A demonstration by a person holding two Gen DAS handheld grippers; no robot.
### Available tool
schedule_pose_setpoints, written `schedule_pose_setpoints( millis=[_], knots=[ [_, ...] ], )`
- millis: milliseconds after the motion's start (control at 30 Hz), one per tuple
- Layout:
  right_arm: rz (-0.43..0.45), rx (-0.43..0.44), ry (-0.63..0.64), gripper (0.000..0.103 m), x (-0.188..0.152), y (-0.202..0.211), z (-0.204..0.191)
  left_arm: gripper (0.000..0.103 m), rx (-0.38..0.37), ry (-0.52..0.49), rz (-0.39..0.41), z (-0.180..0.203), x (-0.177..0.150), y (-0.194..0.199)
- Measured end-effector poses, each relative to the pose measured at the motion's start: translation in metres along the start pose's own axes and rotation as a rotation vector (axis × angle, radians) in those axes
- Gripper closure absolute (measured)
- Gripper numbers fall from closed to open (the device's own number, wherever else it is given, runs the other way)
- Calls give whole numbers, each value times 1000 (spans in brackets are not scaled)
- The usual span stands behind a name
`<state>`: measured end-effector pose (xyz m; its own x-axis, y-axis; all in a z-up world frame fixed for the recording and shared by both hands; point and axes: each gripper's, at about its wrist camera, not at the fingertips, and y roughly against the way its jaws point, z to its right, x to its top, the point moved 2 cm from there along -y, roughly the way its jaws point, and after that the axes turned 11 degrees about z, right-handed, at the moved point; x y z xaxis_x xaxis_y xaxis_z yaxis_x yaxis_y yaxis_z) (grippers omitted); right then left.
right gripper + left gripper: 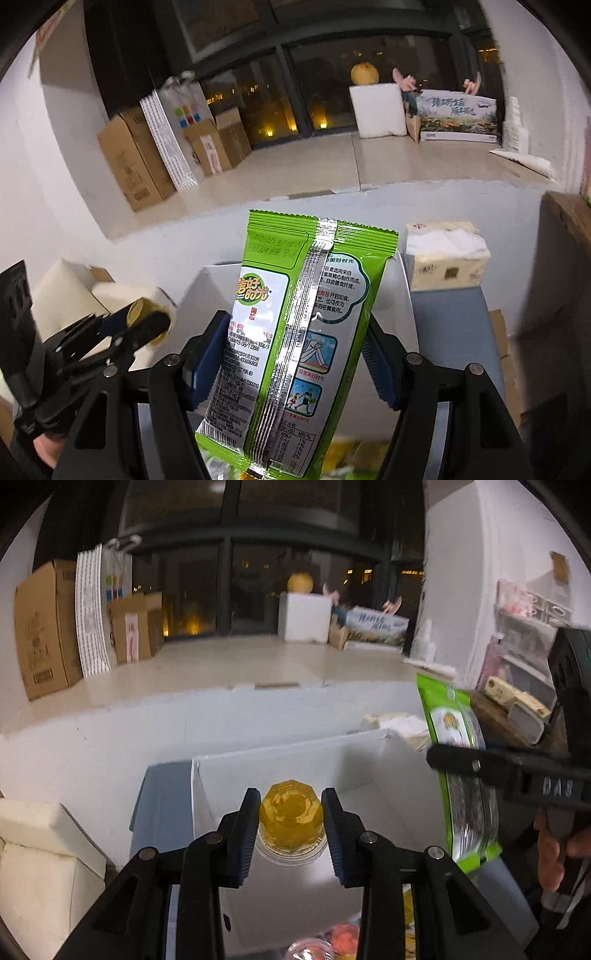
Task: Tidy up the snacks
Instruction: 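Carry the green packet over the white box and release it with the right gripper, then grasp another green seaweed packet from the pile with the right gripper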
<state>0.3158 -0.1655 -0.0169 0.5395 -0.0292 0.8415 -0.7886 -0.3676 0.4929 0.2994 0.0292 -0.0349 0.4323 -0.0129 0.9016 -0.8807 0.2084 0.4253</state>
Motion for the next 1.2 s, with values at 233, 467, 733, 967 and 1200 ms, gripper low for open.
schedule_pose_setpoints(
  millis=[233,467,733,967,1200],
  knots=[
    [-68,-67,26,10,-1,-41,5,0,86,7,-59,-11,-16,-20],
    [-40,-34,-79,0,-3,-20,22,0,99,6,-75,-13,-16,-9],
    [127,51,1,0,-8,85,12,0,91,1,-42,12,-29,52],
    [82,48,107,0,-94,158,6,0,130,-14,-59,47,-73,116],
    [-37,-37,198,0,-187,168,16,0,118,21,-92,74,-128,164]
  ],
)
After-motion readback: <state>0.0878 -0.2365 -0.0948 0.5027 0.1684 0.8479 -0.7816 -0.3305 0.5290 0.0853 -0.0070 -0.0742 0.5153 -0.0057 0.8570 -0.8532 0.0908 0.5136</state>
